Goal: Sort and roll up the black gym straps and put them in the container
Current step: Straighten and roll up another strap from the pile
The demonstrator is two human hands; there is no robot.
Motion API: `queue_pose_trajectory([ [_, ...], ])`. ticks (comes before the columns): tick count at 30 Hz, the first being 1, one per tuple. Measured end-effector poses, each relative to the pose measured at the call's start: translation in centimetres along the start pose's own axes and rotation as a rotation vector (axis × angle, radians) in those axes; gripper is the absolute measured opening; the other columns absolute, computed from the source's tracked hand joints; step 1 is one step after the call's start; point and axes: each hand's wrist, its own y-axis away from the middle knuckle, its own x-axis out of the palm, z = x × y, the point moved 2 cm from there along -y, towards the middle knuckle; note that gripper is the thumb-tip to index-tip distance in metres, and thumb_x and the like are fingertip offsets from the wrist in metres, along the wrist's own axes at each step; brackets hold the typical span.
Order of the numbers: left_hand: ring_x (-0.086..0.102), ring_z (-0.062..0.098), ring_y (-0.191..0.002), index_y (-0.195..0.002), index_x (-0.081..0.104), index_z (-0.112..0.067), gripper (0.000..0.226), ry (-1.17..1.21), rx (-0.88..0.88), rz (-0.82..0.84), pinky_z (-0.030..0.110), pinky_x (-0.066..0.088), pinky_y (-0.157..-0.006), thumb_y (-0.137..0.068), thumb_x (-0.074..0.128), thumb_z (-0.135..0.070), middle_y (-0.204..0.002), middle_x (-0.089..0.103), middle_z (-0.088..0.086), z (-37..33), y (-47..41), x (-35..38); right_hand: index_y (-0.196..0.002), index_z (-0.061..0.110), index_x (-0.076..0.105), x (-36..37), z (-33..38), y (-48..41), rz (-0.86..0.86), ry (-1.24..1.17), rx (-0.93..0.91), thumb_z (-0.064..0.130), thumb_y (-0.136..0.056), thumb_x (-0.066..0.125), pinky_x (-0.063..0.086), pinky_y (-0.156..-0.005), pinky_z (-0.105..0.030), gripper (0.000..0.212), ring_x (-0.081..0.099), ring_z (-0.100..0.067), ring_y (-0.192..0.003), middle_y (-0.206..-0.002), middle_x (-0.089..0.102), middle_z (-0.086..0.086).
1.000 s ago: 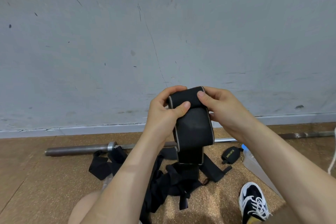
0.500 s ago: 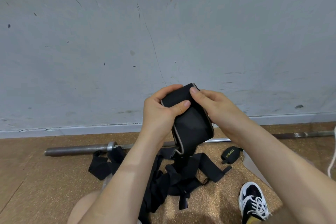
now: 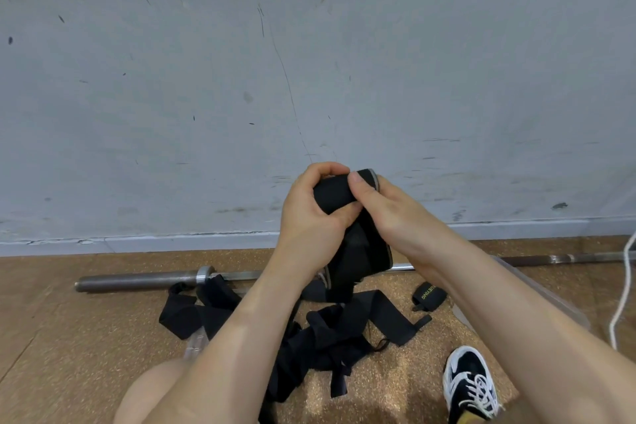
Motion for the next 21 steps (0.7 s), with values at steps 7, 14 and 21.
queue_pose_trajectory([
  [7,0.067,0.014,-0.092,-0.091,0.066,-0.031,0.046,-0.067,0.091,-0.073,0.033,0.057,-0.079,-0.069,0.079,0.007,-0.100,0.069,0.000,-0.5,-0.6,-0.5,-0.120,0.019,0.062,-0.3,0.4,-0.1,0.010,-0.201,-0.073,0.030,-0.103,0.050,0.060,-0.072,-0.028,0.024,0.072,-0.015,-0.087,-0.103,0.074,-0.005],
  [14,0.072,0.020,-0.095,-0.118,0.062,-0.016,0.050,0.354,-0.306,0.155,0.032,0.058,-0.077,-0.075,0.075,-0.038,-0.107,0.074,0.004,-0.3,-0.7,-1.0,-0.120,0.019,0.065,-1.4,0.5,-0.5,-0.050,-0.255,-0.175,0.015,-0.102,0.053,0.058,-0.067,-0.029,0.021,0.073,-0.021,-0.087,-0.101,0.075,-0.009],
  [21,0.070,0.010,-0.082,-0.099,0.068,-0.019,0.021,0.068,-0.094,0.158,0.027,0.057,-0.068,-0.082,0.076,-0.010,-0.084,0.074,-0.006,-0.2,-0.7,-1.7,-0.103,0.013,0.070,-3.1,1.0,-0.5,0.063,-0.025,-0.123,0.029,-0.088,0.069,0.054,-0.067,-0.020,0.022,0.070,-0.009,-0.079,-0.091,0.070,-0.002],
])
